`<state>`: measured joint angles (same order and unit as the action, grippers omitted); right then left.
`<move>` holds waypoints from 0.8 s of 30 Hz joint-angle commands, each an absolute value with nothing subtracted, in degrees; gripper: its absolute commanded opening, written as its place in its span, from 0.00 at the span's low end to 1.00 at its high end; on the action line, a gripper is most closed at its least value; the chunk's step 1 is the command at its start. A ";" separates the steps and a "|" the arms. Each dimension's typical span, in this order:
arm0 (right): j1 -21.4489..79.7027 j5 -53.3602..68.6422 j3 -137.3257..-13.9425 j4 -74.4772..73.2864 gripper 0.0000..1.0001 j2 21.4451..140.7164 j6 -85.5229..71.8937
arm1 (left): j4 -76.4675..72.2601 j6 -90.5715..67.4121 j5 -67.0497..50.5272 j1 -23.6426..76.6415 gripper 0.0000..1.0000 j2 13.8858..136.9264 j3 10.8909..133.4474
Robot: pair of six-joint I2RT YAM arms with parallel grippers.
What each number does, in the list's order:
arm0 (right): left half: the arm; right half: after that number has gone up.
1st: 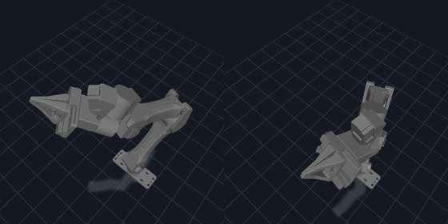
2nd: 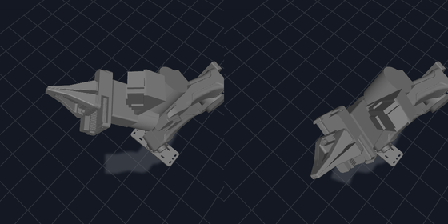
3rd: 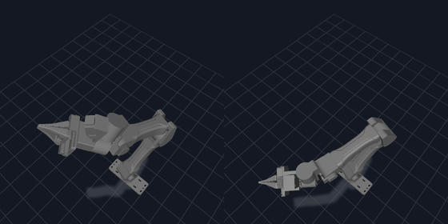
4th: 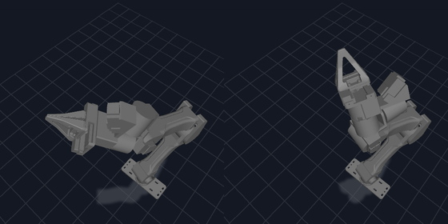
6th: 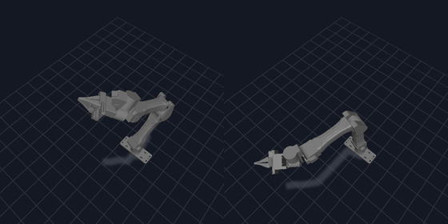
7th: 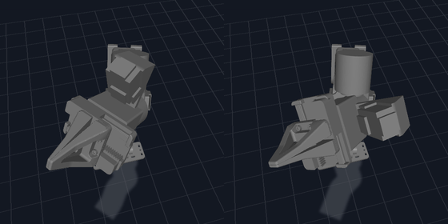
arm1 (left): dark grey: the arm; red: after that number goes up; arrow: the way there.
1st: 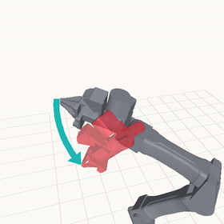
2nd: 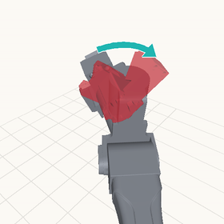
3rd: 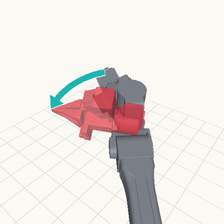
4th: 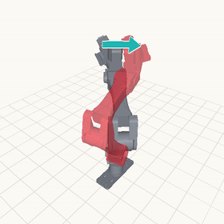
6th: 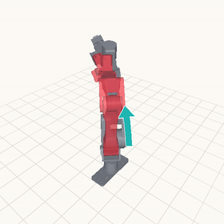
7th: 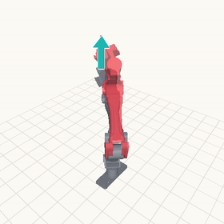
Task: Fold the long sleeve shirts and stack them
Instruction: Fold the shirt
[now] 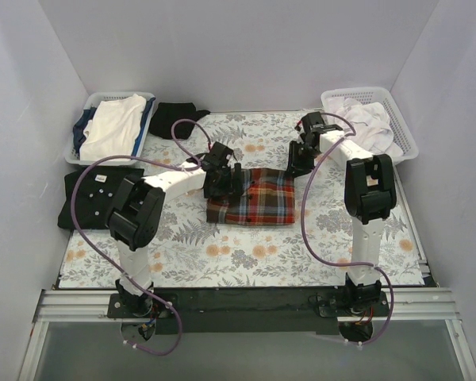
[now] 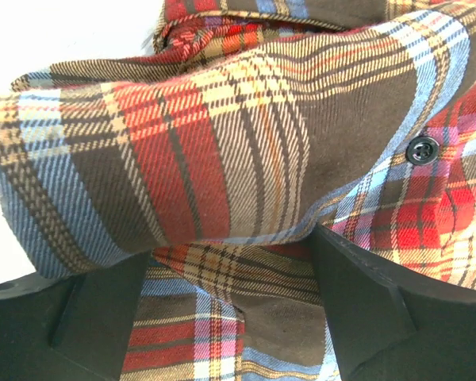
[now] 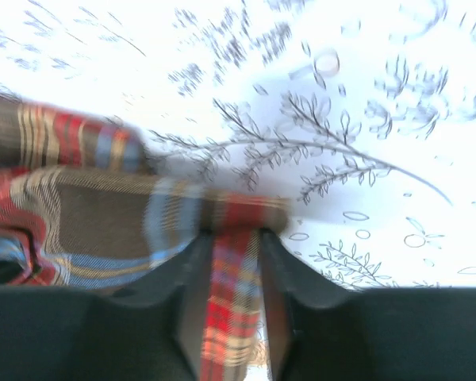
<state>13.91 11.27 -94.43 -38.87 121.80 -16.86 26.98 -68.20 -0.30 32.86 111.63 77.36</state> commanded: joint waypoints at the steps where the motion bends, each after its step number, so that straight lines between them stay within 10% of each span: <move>1: 13.62 10.64 -96.25 -36.30 0.45 116.48 -16.26 | 35.25 -75.14 4.84 33.05 0.81 104.95 69.79; 9: 12.39 21.41 -76.86 -28.57 0.77 103.46 -15.83 | 34.45 -73.48 6.85 33.13 0.83 98.71 71.10; 24: 12.48 38.76 -48.69 0.95 0.88 100.53 -22.31 | 39.99 -75.23 16.88 32.00 0.84 94.22 75.59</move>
<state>12.36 35.29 -50.35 -8.64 97.03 -19.59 35.75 -73.91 12.58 32.77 94.70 76.88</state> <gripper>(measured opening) 0.875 0.841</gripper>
